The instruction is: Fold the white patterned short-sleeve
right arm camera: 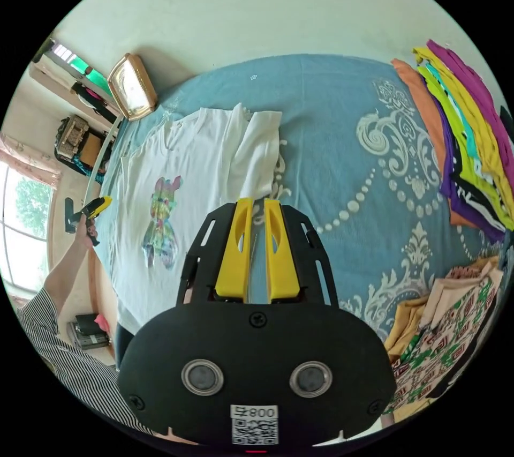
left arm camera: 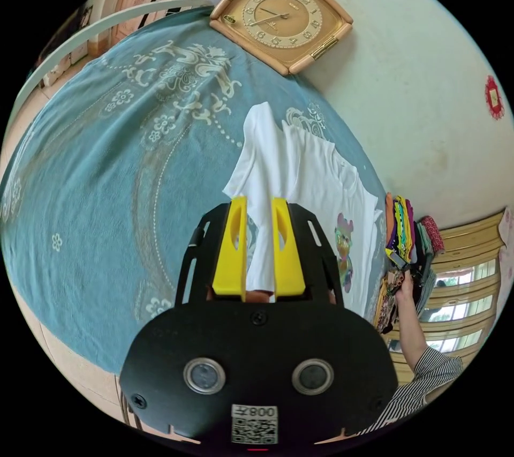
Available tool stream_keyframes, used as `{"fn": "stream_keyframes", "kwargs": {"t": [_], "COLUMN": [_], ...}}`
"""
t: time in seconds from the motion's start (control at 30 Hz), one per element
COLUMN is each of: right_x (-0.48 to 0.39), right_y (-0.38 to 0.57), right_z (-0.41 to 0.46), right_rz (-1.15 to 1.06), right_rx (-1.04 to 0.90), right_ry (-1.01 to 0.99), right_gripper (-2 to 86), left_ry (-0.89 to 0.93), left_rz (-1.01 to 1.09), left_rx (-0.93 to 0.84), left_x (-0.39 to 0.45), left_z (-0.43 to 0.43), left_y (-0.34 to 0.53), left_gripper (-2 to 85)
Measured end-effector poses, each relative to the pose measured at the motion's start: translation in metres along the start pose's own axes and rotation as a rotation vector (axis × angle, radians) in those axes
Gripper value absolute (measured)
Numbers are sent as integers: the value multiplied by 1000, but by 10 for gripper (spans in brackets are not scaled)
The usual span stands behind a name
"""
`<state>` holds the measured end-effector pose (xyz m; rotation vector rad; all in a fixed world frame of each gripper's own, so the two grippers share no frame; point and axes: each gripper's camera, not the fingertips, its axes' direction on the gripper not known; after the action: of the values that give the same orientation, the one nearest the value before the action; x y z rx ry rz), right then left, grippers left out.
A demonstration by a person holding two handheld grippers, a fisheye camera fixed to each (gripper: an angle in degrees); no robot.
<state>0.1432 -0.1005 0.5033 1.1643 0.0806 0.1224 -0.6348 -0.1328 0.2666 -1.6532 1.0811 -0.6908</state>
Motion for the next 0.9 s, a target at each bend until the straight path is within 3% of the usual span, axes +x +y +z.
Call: {"fn": "stream_keyframes", "kwargs": {"t": [0.27,0.73,0.9], "right_x": [-1,37,55], "right_y": [-27,9,19], "right_z": [57,14,39], "right_rz": [8,68,137], "right_rx": [-75,44,-2], "right_ry": [70,29,-17], "right_gripper": [34,2,3], "left_ry": [-141,-82,-107], "left_rz": [55,105,62], "left_rx": [-40,27,-41], "left_x": [12,7,-6], "left_z": [50,28,51], "left_y": [-40,-48,-49], "left_gripper": [44,10,12]}}
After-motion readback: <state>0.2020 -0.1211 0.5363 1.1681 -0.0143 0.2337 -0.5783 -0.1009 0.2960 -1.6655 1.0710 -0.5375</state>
